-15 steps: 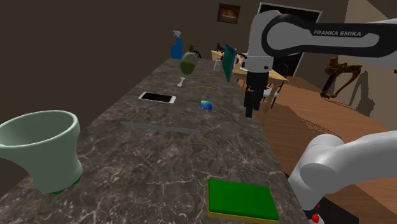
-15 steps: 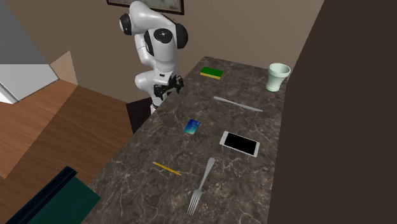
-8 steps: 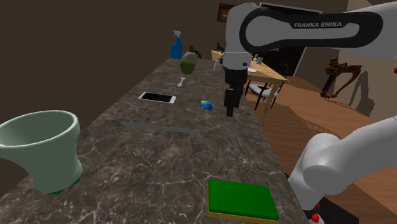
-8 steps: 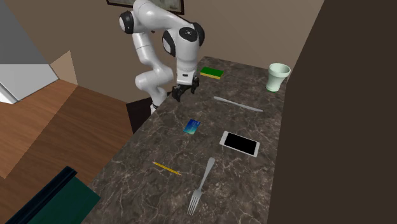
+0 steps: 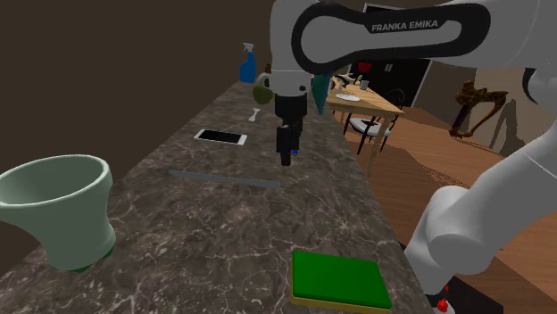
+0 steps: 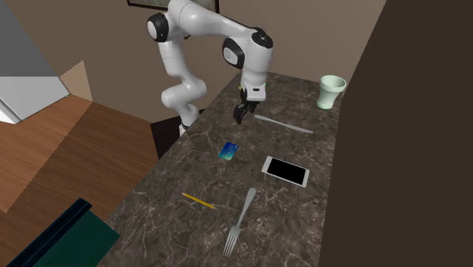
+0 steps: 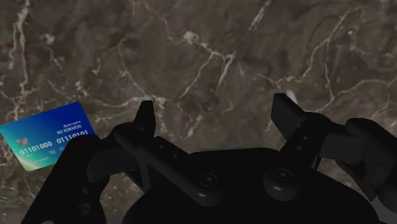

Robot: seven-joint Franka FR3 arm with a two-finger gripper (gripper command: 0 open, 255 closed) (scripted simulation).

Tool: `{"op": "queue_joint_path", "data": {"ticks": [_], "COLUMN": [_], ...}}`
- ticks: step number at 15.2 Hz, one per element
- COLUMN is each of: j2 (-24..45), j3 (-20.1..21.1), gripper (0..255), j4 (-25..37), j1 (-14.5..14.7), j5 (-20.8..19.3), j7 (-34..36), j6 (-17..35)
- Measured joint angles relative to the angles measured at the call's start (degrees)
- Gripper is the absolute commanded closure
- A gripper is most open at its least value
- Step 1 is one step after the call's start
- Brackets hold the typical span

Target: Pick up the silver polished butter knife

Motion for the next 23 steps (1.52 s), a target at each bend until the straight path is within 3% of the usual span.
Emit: {"op": "queue_joint_path", "data": {"ticks": [11,18,19,23], "j2": [17.8,19.1,19.2,19.2], "j3": [8.6,9.1,9.1,9.1], "gripper": [0,0,255,255], "j4": [18.9,15.3,15.0,14.7], "j1": [5.4,5.8,5.9,5.9], "j5": [-5.4,-5.9,-5.9,-5.9], "j7": [2.3,2.9,2.9,2.9], "j6": [-0.7,4.2,4.5,4.8]}}
